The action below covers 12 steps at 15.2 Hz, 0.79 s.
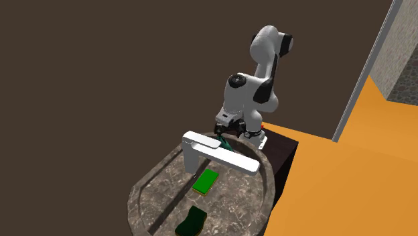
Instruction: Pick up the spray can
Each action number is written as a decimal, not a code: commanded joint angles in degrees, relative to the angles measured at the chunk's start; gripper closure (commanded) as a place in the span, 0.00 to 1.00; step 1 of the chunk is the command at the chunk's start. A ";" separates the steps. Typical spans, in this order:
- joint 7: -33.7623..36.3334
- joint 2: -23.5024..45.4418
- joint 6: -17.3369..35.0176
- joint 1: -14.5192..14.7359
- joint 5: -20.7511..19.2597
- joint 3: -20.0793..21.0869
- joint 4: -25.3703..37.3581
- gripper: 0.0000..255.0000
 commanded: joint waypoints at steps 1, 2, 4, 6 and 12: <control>-3.31 1.90 3.01 1.11 -1.83 0.36 -2.93 0.00; -4.86 3.04 4.47 1.51 -2.89 0.48 -4.12 0.00; -7.77 5.47 7.56 2.16 -5.23 0.75 -6.46 0.00; -9.49 7.14 9.66 2.44 -6.92 0.96 -7.91 0.00; -7.61 11.94 15.88 1.78 -8.32 1.18 -9.53 0.00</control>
